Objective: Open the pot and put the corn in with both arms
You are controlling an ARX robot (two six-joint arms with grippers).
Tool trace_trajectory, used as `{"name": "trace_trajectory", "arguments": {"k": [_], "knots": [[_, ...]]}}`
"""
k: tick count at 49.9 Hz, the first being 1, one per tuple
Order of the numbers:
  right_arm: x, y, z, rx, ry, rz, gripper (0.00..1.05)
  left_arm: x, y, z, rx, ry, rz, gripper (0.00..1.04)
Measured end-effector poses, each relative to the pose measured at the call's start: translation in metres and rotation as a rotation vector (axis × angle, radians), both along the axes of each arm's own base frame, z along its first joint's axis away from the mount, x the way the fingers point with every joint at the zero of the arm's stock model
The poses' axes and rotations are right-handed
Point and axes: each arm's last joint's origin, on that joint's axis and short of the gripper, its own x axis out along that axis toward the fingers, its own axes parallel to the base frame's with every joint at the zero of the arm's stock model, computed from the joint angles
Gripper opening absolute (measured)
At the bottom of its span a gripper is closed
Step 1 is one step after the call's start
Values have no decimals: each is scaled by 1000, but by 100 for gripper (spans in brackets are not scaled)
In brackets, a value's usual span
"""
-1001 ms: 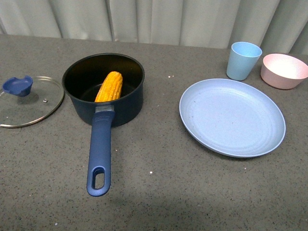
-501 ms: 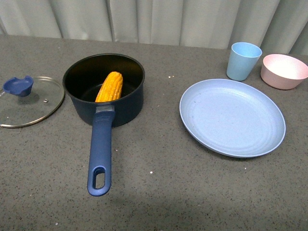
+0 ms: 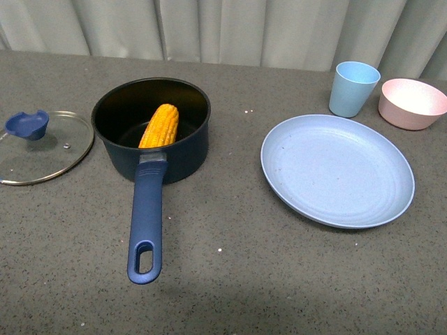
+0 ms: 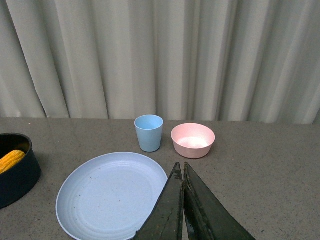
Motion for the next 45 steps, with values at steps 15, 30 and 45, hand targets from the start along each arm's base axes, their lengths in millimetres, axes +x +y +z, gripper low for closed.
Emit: {"name": "trace_trajectory", "arguments": {"k": [15,30,45], "knots": [[0,0,0,-1,-1,0,33,0,0,0,0,0,0,98],[0,0,0,0,-1,0,97,0,0,0,0,0,0,98],[0,0,0,0,-1,0,96,0,0,0,0,0,0,98]]}}
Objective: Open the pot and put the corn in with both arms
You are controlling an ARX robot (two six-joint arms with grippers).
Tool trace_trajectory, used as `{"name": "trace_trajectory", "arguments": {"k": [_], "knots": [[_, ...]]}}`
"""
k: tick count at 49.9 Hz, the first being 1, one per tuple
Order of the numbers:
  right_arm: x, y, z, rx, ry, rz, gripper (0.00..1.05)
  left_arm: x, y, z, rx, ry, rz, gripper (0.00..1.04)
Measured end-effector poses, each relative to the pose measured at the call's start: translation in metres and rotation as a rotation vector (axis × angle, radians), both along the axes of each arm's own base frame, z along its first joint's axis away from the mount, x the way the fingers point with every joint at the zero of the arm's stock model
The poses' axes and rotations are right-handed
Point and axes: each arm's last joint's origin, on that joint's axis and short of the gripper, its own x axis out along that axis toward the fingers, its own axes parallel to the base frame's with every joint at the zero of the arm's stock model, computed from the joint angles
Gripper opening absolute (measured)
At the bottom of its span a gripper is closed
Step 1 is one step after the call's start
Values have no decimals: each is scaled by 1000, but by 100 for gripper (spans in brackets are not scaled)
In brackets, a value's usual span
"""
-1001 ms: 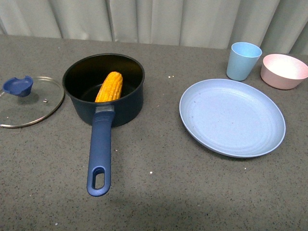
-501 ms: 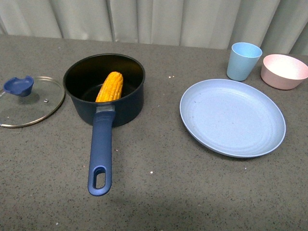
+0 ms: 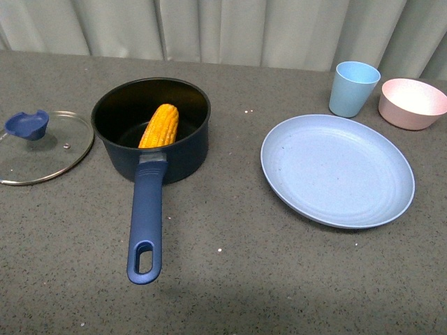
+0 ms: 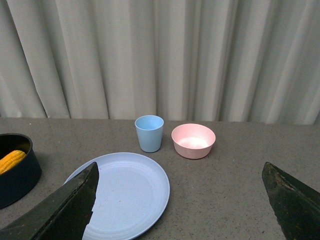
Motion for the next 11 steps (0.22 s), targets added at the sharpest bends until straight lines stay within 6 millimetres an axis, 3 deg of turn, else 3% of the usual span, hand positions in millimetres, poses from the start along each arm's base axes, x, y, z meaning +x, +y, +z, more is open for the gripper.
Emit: {"name": "trace_trajectory", "arguments": {"k": [11], "knots": [[0,0,0,0,0,0,96,0,0,0,0,0,0,98]]}}
